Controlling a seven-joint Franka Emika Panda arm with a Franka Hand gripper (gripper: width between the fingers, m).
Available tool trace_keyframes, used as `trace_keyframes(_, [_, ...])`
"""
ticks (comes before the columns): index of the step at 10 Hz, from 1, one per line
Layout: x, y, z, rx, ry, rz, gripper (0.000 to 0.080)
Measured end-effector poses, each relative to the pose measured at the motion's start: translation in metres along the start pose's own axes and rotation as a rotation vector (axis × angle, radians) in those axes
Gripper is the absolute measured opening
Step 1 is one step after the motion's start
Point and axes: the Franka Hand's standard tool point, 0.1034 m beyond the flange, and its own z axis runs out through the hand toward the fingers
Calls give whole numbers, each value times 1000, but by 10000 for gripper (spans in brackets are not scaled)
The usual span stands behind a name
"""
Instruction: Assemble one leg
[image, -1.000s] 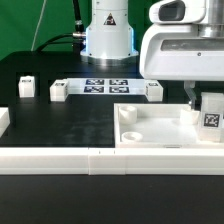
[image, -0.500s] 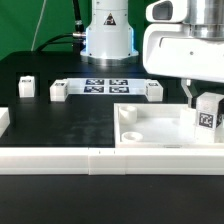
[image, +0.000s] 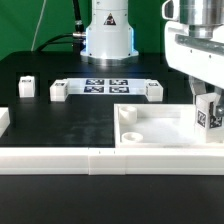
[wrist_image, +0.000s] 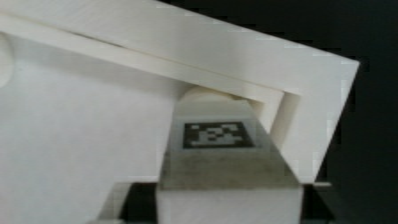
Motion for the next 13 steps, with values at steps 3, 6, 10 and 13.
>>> trace_keyframes(3, [-2,0,0,1,-4,388,292])
trace_keyframes(6, [-2,0,0,3,-16,530,292])
trace_keyframes(10, [-4,0,0,3,-30,504,502])
trace_keyframes(13, [-4,0,1,4,-29,330,641])
